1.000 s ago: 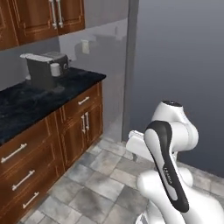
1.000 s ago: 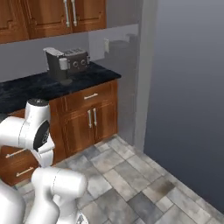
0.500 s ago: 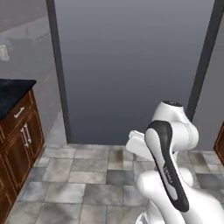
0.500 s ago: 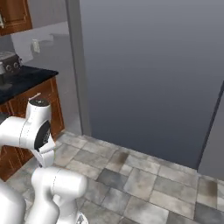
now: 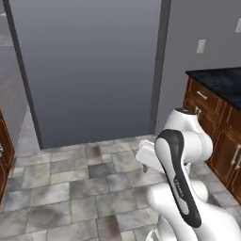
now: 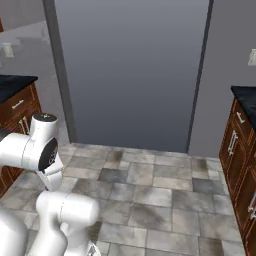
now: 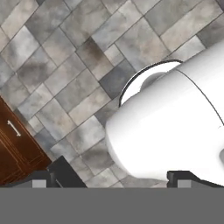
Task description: Clear the mugs and bowl far away from the sink.
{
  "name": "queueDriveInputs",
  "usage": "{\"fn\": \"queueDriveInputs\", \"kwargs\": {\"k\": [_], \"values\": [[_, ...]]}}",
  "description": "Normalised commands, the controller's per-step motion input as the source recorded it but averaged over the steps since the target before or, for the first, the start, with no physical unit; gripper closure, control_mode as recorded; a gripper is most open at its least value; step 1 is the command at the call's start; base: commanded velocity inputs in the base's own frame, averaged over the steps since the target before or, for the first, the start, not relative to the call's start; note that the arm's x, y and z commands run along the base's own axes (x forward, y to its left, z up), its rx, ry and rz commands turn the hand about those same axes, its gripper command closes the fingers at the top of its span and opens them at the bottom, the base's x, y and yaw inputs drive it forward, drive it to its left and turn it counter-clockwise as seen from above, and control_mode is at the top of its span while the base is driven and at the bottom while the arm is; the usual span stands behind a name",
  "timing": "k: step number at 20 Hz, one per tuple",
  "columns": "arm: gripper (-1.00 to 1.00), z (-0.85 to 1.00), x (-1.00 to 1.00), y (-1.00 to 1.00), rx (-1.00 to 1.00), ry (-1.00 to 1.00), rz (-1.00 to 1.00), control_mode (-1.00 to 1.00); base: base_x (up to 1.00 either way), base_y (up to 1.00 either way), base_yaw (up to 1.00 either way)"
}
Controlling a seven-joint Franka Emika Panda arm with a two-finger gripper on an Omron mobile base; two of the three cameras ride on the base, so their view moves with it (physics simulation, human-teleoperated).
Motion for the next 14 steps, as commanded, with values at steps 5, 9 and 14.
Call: {"fn": "queueDriveInputs", "kwargs": {"k": [5, 9, 14], "values": [[-1.0, 0.0, 0.0, 0.0, 0.0, 0.0, 0.0, 1.0, -0.84, 0.44, -0.37], [-1.0, 0.0, 0.0, 0.0, 0.0, 0.0, 0.0, 1.0, -0.61, 0.28, -0.38], [-1.0, 0.0, 0.0, 0.0, 0.0, 0.0, 0.0, 1.0, -0.54, 0.1, -0.43]]}}
